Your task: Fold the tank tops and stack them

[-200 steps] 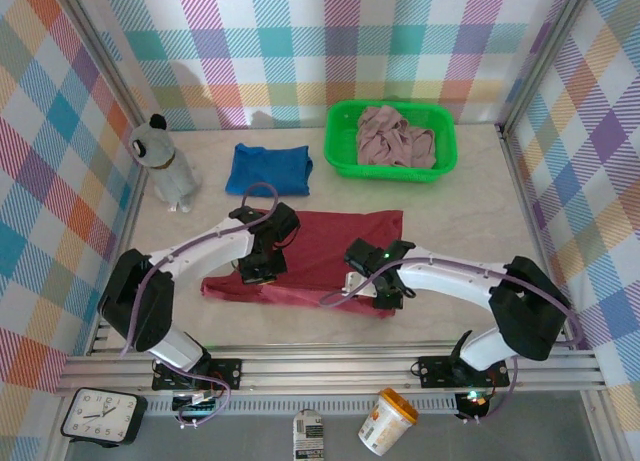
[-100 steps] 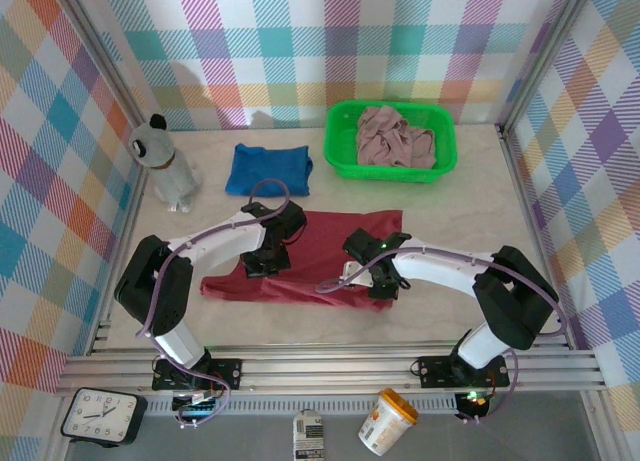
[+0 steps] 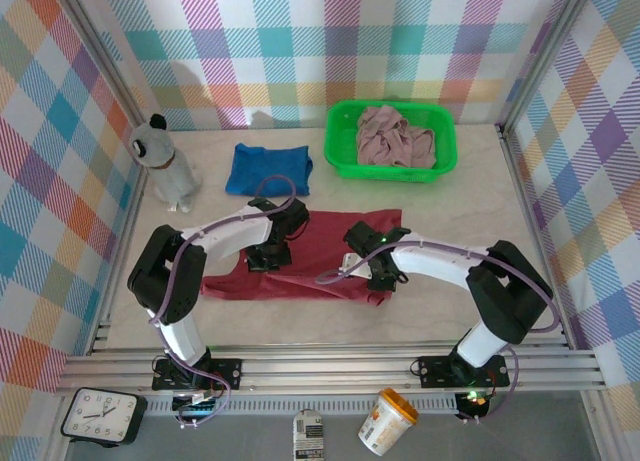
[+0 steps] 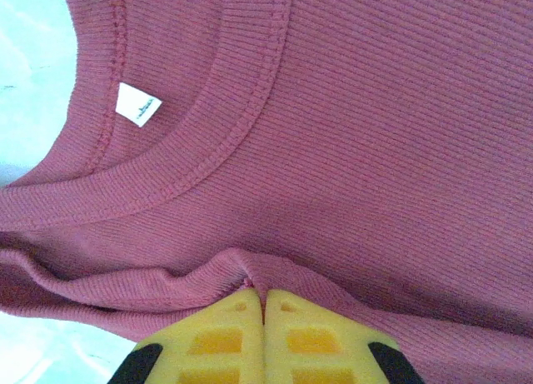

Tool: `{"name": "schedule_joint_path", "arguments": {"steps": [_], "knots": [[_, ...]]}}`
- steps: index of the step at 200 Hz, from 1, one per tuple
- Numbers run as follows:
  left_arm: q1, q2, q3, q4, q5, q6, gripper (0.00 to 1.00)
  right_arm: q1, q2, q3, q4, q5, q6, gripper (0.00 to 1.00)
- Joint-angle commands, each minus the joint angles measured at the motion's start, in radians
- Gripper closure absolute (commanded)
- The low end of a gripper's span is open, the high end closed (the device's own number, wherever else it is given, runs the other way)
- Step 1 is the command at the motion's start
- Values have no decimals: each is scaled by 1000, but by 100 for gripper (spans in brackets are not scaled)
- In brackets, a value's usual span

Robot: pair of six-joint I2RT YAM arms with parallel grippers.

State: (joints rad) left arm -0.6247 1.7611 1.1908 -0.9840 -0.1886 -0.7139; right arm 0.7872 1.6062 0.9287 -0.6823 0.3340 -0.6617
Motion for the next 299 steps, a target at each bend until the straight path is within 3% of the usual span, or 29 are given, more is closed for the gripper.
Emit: {"name": "schedule_joint_path", "arguments": {"steps": [1, 23, 51, 79, 130, 140, 179, 195, 239, 264, 299], "knots": [[10, -4, 18, -8, -11, 20, 90, -8, 18, 30, 16, 16, -13, 81], [10, -35, 8, -15, -3, 22, 85, -12, 5, 27, 20, 41, -9, 77], [7, -106, -16, -30, 14, 8, 70, -20, -5, 31, 21, 81, 4, 66], [-10, -207, -72, -45, 66, -31, 61, -21, -60, 61, -40, 76, 94, 61], [-75, -299, -242, 81, 209, -111, 51, -16, -221, 75, -227, -248, 505, 50], [-85, -278, -260, 110, 224, -110, 51, 22, -229, 98, -247, -197, 583, 43], [-106, -192, -239, 132, 192, -66, 50, 35, -209, 125, -280, -265, 818, 40], [-106, -181, -236, 116, 155, -46, 50, 29, -239, 56, -231, -227, 998, 29], [-106, -179, -270, 138, 144, -27, 50, 29, -369, -167, -84, -268, 1179, 32], [-105, -162, -272, 130, 142, -9, 50, 29, -373, -197, 13, -283, 1139, 35], [-105, -166, -290, 120, 122, -4, 50, 29, -313, -226, 107, -380, 1075, 46]]}}
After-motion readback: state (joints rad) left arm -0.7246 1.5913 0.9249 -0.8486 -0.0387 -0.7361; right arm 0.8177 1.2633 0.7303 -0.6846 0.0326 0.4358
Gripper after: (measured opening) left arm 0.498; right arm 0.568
